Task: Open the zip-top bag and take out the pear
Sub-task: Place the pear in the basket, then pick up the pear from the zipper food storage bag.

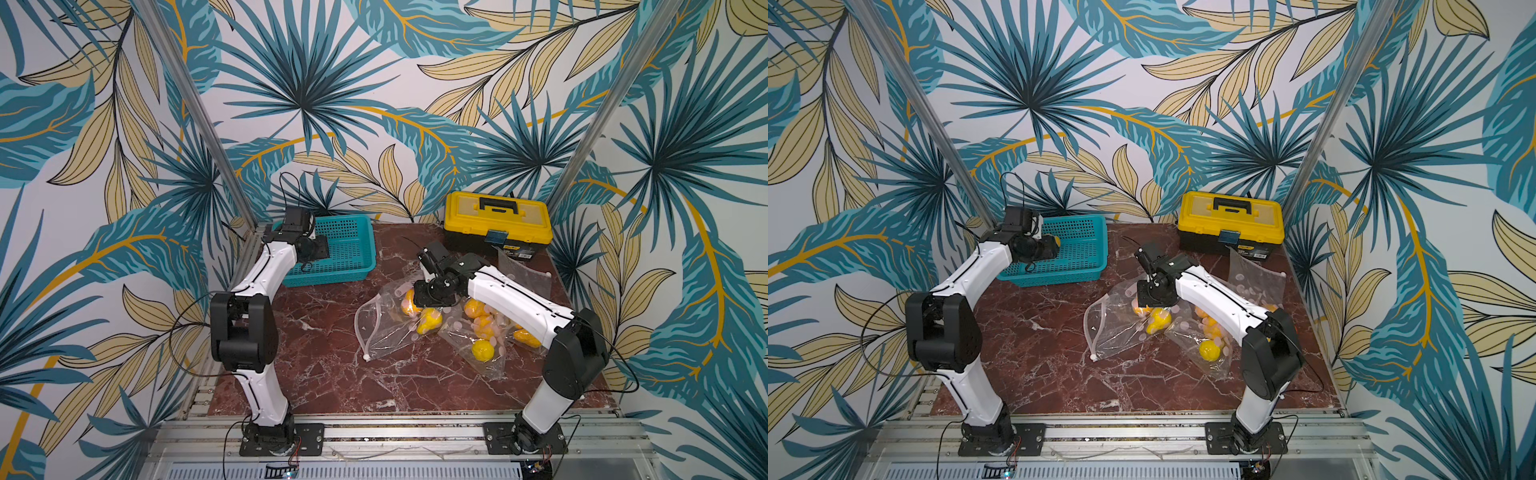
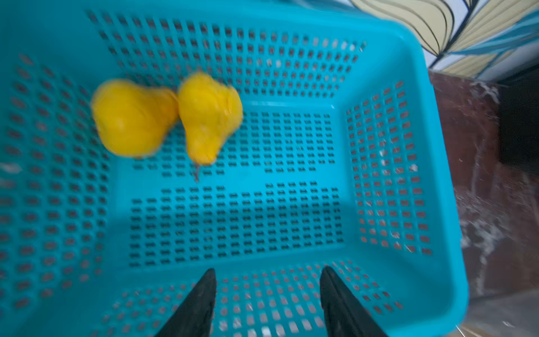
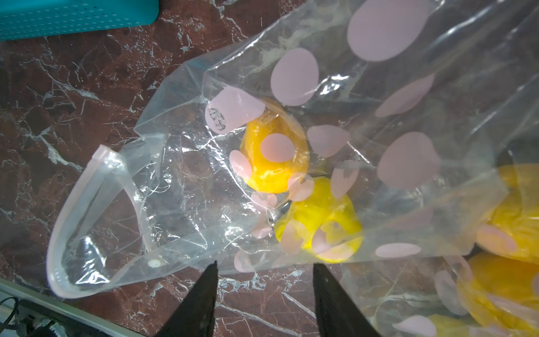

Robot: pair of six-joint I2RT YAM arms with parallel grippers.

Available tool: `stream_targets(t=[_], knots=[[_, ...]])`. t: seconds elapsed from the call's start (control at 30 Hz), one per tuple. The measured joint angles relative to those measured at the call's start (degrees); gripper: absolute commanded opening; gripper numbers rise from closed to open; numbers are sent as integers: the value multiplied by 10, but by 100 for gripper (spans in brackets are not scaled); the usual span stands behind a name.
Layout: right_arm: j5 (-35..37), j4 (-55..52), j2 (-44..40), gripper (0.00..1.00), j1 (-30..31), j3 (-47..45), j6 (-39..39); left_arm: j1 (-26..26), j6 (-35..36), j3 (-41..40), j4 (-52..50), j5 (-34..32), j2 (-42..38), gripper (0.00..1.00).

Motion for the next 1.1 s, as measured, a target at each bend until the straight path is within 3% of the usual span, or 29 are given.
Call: stream_targets(t=[0.2,0.5,0.8,1.1], knots=[[25,-7,18,42,-5,26,-17,-59,-42,-149,-5,73,-110,42],[95,-26,81,38,-11,67,-52,-155,-139,-353,48,146,-251,35],[132,-12,147,38,-17,103,-102,-220,-231,-417,155,158,-220,40],[56,44,195,38,-18,98,-113,-241,-272,-417,242,138,-162,53]])
